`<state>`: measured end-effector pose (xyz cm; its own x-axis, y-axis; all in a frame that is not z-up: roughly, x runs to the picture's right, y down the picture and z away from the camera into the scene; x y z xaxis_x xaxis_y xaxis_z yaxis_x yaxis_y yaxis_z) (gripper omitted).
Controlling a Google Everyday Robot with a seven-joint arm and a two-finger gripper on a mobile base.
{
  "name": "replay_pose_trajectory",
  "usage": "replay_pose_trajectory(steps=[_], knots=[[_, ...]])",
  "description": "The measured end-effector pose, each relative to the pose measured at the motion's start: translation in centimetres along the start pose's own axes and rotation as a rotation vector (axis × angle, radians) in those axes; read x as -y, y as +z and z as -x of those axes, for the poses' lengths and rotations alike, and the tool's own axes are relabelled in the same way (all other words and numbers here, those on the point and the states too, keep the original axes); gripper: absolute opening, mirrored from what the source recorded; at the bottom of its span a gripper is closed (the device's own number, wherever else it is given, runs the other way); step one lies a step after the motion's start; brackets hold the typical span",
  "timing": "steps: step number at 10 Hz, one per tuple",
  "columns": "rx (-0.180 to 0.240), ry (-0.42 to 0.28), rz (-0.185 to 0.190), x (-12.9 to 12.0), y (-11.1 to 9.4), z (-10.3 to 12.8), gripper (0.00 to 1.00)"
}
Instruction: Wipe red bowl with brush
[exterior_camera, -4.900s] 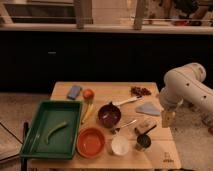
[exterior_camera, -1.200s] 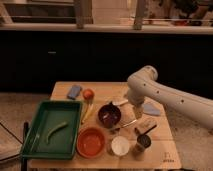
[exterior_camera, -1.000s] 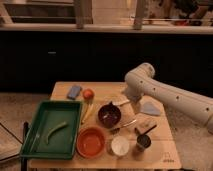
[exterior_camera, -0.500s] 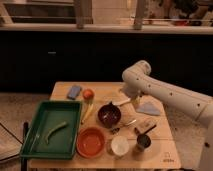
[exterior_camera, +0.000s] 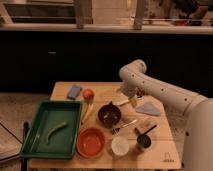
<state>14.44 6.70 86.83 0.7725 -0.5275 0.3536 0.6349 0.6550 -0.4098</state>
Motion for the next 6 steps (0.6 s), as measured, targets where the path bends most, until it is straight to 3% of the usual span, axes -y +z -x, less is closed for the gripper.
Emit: replay_pose_trajectory(steps=[2, 4, 6], knots=[[0.017, 0.001, -0.013, 0.4, 0.6, -0.3, 0.8], [0.049, 0.017, -0.066, 1.3, 1.1, -0.7, 0.8], [0.07, 0.034, -0.092, 1.9, 1.5, -1.0, 0.8]])
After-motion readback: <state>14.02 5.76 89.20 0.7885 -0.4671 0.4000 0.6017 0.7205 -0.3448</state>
